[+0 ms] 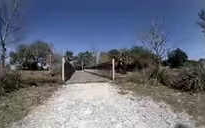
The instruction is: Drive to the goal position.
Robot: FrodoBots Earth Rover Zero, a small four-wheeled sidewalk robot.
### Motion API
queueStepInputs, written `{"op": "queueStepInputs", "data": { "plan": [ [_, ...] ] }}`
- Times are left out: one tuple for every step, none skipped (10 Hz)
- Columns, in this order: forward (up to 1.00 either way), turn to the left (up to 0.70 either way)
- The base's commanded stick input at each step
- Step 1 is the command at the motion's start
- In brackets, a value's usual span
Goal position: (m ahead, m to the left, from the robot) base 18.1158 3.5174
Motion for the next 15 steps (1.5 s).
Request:
{"op": "queueStepInputs", "data": {
  "plan": [
    [0.50, 0.00],
    [0.50, 0.00],
    [0.50, 0.00],
    [0.50, 0.00],
    [0.50, 0.00],
    [0.50, 0.00],
    [0.50, 0.00],
    [0.50, 0.00],
    [0.50, 0.00],
    [0.50, 0.00],
    [0.50, 0.00],
    [0.50, 0.00],
    [0.50, 0.00],
    [0.50, 0.00],
    [0.50, 0.00]
  ]
}}
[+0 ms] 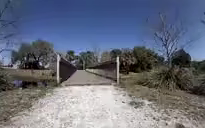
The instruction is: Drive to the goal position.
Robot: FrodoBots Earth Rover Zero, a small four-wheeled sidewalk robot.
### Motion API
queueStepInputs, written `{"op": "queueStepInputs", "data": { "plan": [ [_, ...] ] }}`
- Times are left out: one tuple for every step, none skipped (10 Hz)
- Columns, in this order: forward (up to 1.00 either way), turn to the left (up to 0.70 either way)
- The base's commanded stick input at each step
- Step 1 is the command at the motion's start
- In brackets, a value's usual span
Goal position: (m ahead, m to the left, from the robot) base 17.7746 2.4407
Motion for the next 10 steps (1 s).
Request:
{"op": "queueStepInputs", "data": {
  "plan": [
    [0.50, 0.00],
    [0.50, 0.33],
    [0.50, 0.30],
    [0.50, 0.00],
    [0.50, 0.00],
    [0.50, 0.00],
    [0.50, 0.00],
    [0.50, 0.00],
    [0.50, 0.00],
    [0.50, 0.00]
  ]
}}
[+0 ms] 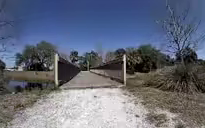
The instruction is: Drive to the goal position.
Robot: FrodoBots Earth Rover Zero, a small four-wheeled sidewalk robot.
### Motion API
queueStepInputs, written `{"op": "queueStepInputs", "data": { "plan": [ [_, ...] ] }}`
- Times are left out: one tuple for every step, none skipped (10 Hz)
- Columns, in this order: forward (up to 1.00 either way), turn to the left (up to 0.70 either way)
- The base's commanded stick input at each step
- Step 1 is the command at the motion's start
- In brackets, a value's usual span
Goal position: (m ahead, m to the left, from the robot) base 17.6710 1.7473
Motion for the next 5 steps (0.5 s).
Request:
{"op": "queueStepInputs", "data": {
  "plan": [
    [0.50, 0.00],
    [0.50, 0.00],
    [0.50, 0.00],
    [0.50, 0.00],
    [0.50, 0.00]
  ]
}}
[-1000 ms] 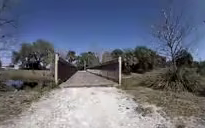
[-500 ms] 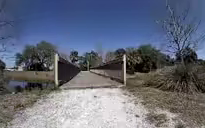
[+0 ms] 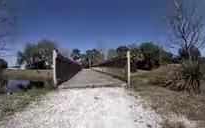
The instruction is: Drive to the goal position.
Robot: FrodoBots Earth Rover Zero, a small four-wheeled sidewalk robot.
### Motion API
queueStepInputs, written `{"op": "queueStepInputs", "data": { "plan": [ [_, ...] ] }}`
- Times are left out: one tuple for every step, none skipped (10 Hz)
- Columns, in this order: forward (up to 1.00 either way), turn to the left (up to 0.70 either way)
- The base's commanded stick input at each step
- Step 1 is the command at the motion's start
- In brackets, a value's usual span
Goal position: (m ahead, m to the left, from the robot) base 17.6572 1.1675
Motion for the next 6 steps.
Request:
{"op": "queueStepInputs", "data": {
  "plan": [
    [0.50, 0.00],
    [0.50, 0.00],
    [0.50, 0.00],
    [0.50, 0.00],
    [0.50, 0.00],
    [0.50, 0.00]
  ]
}}
